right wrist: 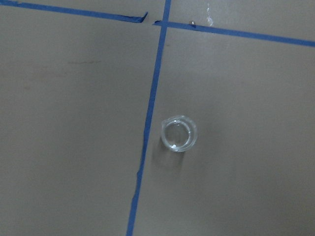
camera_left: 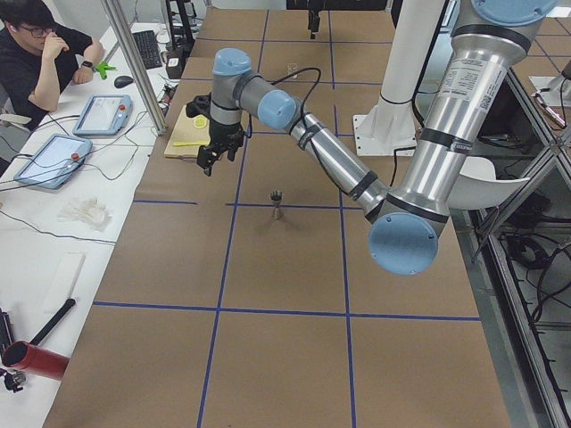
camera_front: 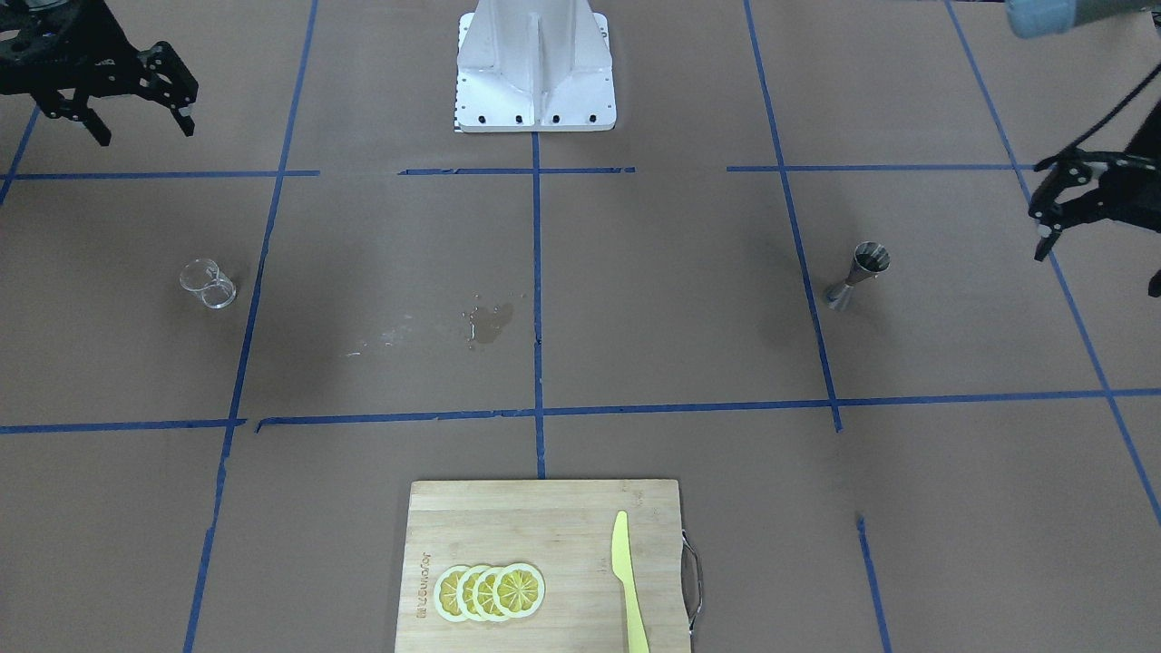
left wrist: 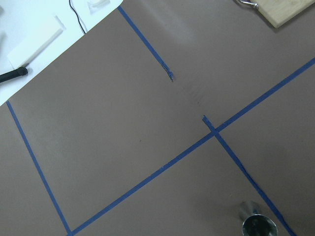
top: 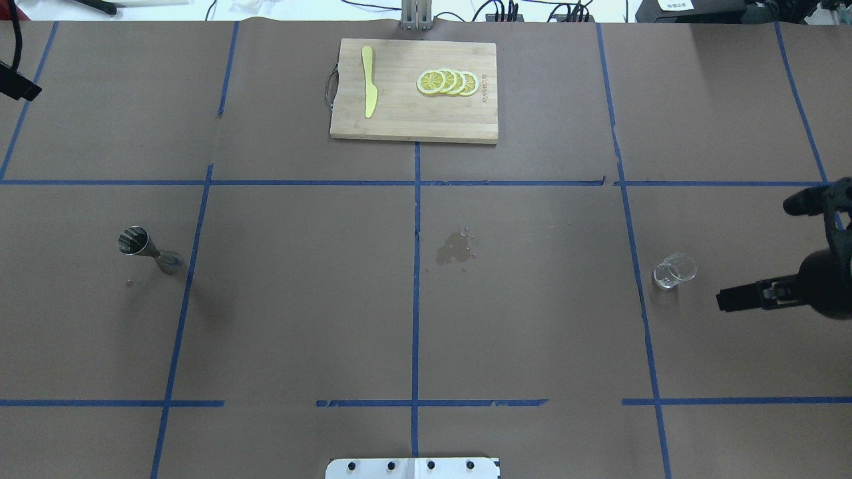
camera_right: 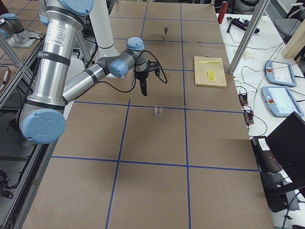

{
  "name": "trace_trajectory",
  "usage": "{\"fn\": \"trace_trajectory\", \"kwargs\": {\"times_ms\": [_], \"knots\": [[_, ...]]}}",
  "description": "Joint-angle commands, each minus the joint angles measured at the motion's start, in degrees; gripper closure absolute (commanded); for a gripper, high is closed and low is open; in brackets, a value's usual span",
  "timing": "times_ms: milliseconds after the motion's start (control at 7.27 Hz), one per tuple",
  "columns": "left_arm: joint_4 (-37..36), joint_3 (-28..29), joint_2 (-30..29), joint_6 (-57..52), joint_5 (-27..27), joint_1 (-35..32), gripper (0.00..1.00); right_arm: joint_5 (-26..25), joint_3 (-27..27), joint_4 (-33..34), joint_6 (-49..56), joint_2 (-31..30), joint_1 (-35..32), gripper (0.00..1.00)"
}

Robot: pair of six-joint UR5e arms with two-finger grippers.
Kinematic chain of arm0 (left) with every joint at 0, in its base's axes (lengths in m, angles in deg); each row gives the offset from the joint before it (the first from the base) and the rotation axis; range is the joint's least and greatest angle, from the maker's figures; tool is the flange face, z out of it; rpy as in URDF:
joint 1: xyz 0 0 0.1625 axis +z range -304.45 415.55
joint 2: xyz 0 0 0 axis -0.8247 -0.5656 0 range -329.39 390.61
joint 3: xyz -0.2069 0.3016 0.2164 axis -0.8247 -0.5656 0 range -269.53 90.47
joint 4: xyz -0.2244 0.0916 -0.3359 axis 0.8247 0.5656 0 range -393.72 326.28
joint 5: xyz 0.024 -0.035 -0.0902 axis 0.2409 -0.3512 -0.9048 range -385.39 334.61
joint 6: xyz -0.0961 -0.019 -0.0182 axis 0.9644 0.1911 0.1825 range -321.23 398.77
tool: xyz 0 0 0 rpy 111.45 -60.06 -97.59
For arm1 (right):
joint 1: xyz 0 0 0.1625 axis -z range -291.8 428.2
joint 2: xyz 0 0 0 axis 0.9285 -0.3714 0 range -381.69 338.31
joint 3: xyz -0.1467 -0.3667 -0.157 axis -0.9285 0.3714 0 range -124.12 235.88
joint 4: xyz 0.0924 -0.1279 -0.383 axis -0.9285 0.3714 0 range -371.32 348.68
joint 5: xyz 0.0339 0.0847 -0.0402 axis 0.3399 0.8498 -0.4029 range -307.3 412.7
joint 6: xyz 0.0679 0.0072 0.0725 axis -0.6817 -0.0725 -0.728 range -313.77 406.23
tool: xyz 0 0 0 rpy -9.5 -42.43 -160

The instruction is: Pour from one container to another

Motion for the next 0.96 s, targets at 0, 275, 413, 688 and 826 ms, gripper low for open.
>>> {"fn": "trace_trajectory", "kwargs": {"times_ms": [0,275,413,688,826], "knots": [[2.6,8.4,-0.3,-2.6,-3.3,-5.7,0.00,1.9,4.5,9.6,20.4,4.1,-11.9,0.00],[3.6,14.8,-0.2,-2.7,-6.7,-9.1,0.00,10.8,15.9,9.1,35.5,5.8,-24.9,0.00],[4.3,17.0,0.7,-3.6,-7.6,-10.5,0.00,14.2,20.7,9.1,41.2,6.7,-29.9,0.00],[5.6,19.9,5.7,-5.2,-11.4,-14.5,0.00,14.9,23.4,9.0,44.7,7.4,-33.4,0.00],[7.4,19.8,9.2,-5.1,-14.6,-16.4,0.00,14.6,23.4,8.9,44.0,7.4,-33.5,0.00]]}}
